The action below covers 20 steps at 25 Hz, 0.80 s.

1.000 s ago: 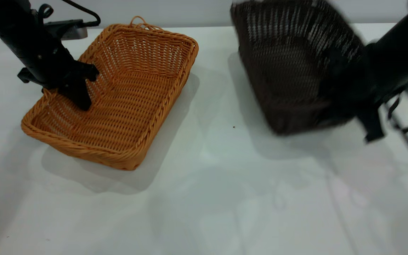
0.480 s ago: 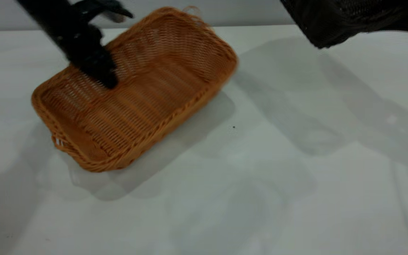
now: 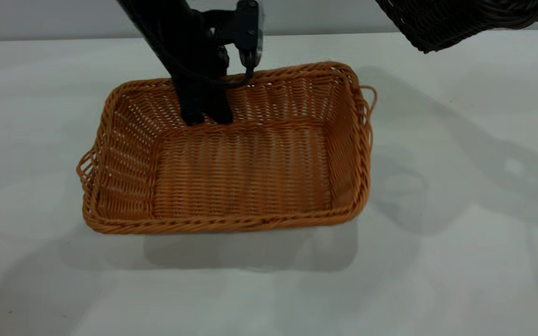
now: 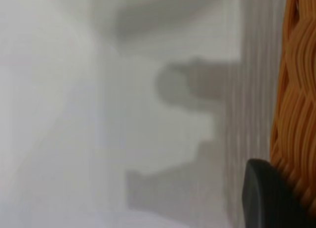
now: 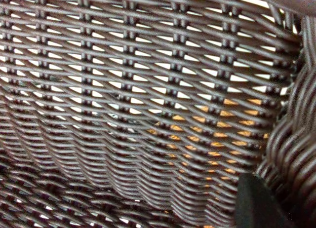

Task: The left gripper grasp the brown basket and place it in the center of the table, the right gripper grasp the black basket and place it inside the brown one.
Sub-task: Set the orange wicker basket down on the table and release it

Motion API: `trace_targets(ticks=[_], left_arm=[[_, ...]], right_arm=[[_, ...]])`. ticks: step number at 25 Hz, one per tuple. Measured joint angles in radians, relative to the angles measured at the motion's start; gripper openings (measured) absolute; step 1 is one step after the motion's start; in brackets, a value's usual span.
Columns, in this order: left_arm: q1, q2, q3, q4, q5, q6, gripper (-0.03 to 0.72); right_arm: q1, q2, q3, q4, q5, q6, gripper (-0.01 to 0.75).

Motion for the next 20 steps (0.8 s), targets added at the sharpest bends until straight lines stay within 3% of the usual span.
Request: trace_targets(ticks=[14,17,20], left_arm=[[0.000,0.012,0.000,0.013,-0.039,-0.043,0.111],[-0.001,0.015,0.000,0.015,-0.059,-0.042,0.186],[-0.007,0.027,0.000,0.004,-0.110,-0.044,0.321]], right_arm=[[-0.001,-0.025,0.001,-0.002,0.042,0.000,0.121],[-0.001,-0.025,0.001,-0.002,0.046,0.000,0.121],[-0.001,-0.025,0.001,-0.002,0.049,0.000,0.121]])
